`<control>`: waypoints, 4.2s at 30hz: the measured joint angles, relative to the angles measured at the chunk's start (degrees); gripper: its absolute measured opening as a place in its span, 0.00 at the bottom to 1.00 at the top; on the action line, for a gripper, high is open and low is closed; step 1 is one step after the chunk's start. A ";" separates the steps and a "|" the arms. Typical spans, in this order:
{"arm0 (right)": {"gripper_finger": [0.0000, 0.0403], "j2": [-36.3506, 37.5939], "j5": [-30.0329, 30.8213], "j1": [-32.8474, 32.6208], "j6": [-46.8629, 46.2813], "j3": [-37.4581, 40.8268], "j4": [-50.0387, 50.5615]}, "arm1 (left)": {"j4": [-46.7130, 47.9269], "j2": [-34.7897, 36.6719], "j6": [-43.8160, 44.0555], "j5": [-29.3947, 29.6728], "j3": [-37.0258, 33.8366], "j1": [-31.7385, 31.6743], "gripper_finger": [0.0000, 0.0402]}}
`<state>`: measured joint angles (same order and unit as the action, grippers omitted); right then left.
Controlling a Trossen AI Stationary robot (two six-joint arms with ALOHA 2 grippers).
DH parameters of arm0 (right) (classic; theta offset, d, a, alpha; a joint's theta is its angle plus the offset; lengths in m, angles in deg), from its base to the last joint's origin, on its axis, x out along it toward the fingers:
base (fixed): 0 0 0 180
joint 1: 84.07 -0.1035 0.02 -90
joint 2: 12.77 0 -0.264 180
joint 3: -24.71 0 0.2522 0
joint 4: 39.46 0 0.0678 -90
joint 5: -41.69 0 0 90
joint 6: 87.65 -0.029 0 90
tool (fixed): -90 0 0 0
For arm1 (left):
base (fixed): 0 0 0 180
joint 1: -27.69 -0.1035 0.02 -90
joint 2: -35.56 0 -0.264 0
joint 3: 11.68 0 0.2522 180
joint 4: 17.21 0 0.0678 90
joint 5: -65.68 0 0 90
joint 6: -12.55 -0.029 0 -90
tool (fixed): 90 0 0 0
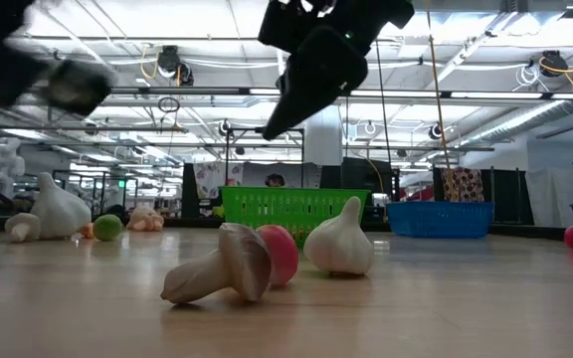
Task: Sort produce into baskets
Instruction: Put the orange chili pepper into the green bin
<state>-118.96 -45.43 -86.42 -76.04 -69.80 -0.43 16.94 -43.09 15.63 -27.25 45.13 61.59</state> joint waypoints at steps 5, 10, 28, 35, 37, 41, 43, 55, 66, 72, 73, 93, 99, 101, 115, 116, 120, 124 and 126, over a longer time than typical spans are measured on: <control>0.22 0.00 0.00 0.00 -2.43 0.00 4.35 | -4.18 2.62 -14.00 13.75 1.22 -5.07 0.10; 0.22 0.00 1.98 0.00 -4.10 0.00 7.83 | -9.17 0.65 -22.72 16.53 1.20 -14.44 0.10; 0.22 8.16 18.70 -1.53 -10.96 1.68 19.09 | -34.49 -12.99 -27.39 1.77 1.20 -33.60 0.10; 0.22 11.23 19.85 -1.89 -11.35 5.43 18.34 | -40.44 -16.86 -27.39 3.42 1.12 -33.56 0.10; 0.22 11.23 20.01 -1.88 -10.95 5.78 17.72 | -41.81 -16.62 -26.91 4.08 1.14 -33.56 0.10; 0.22 11.21 19.96 -1.73 -9.57 5.90 17.20 | -43.01 -15.88 -25.51 4.52 1.34 -33.56 0.11; 0.22 11.21 19.93 -1.73 -9.30 5.92 17.15 | -42.25 -15.96 -24.44 4.71 1.27 -33.56 0.13; 0.22 11.19 19.80 -1.73 -8.58 5.90 17.02 | -39.31 -10.89 -21.41 12.92 1.25 -33.29 0.47; 0.22 11.19 19.64 -1.73 -7.64 5.81 15.46 | -0.57 6.85 -3.72 18.27 1.31 -46.65 0.49; 0.22 11.19 19.52 -1.73 -6.06 5.81 13.54 | 16.94 6.53 -4.63 19.94 1.25 -64.53 0.49; 0.22 11.19 19.52 -1.73 -6.01 5.81 13.52 | 18.16 6.24 -5.08 19.95 1.25 -67.09 0.49; 0.22 11.17 19.49 -1.73 -4.67 5.81 13.57 | 23.37 -4.85 -12.86 18.06 1.25 -83.11 0.49; 0.22 11.17 19.48 -1.73 -4.67 5.81 13.82 | 20.79 -7.53 -15.69 18.54 1.25 -84.77 0.49; 0.22 11.17 19.36 -1.73 -4.67 5.81 13.85 | 20.71 -8.30 -15.69 18.44 1.25 -85.67 0.49; 0.22 11.17 19.28 -1.77 -4.69 5.81 13.79 | 21.26 -10.13 -16.95 13.14 1.25 -87.26 0.49; 0.22 11.17 19.28 -1.77 -4.69 5.81 13.79 | 21.19 -10.17 -16.93 12.59 1.25 -87.51 0.49; 0.22 11.17 19.25 -1.77 -4.91 5.81 13.79 | 20.92 -10.77 -15.97 10.96 1.29 -87.99 0.49; 0.22 11.17 16.28 -1.77 -4.91 5.81 13.77 | 20.61 -11.19 -15.89 10.90 1.34 -87.96 0.45; 0.22 11.17 14.64 -1.77 -4.91 5.81 13.77 | 20.49 -11.31 -15.87 10.87 1.34 -87.92 0.42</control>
<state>-107.79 -30.79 -88.19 -80.95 -63.99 13.33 37.43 -54.40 -0.24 -16.38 46.46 -26.33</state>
